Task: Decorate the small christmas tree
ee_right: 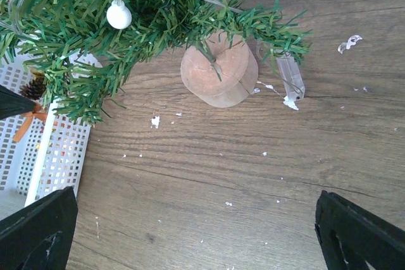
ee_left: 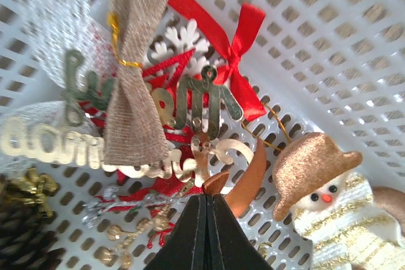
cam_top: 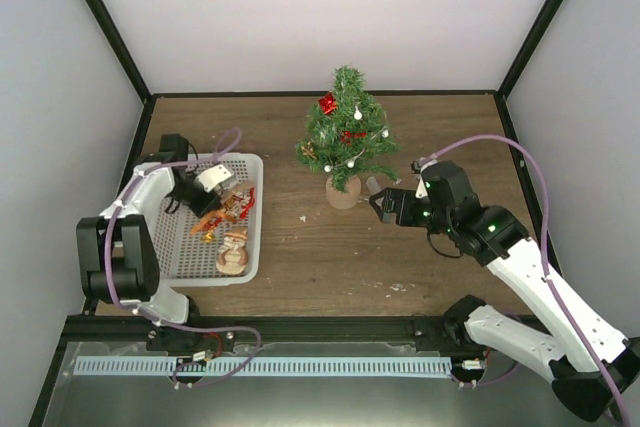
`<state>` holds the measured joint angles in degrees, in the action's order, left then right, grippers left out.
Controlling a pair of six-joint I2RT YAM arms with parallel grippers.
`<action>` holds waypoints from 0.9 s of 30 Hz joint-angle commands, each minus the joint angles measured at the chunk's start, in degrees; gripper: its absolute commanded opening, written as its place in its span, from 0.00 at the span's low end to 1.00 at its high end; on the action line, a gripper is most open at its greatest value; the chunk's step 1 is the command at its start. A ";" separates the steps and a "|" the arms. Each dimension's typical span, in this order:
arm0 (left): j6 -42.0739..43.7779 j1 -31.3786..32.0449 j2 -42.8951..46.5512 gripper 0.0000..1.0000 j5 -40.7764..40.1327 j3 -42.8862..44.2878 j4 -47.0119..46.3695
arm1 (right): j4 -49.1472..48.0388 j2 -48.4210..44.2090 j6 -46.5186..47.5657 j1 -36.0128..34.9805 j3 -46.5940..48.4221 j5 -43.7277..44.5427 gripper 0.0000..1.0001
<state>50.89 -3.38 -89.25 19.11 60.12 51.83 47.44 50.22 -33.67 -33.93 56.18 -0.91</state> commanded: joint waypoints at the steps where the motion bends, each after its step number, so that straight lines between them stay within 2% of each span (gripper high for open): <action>1: -0.46 0.19 4.63 0.00 2.50 3.18 4.20 | 0.94 -0.93 2.14 0.36 3.56 2.05 0.95; 10: -0.89 0.26 16.19 0.00 1.53 6.71 11.87 | 3.23 -0.73 15.01 0.36 17.58 9.91 0.96; 15: -4.17 0.48 19.75 0.00 -1.42 17.37 19.55 | -1.06 0.05 22.67 0.36 24.15 10.48 0.96; 20: -7.44 1.22 18.54 0.00 0.89 30.92 29.98 | -10.15 -0.15 26.17 -1.59 21.66 6.33 0.97; 24: -9.09 2.60 18.40 0.00 3.95 35.24 32.93 | -18.66 -0.35 28.35 -1.75 18.45 1.35 0.96; 27: -10.20 6.80 18.39 0.00 4.97 38.29 34.76 | -21.88 1.97 31.20 -2.29 19.80 -2.82 0.94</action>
<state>43.38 -0.47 -70.54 20.75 95.00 80.47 34.33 50.37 -7.40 -35.27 74.48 2.50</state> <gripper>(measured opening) 0.005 0.951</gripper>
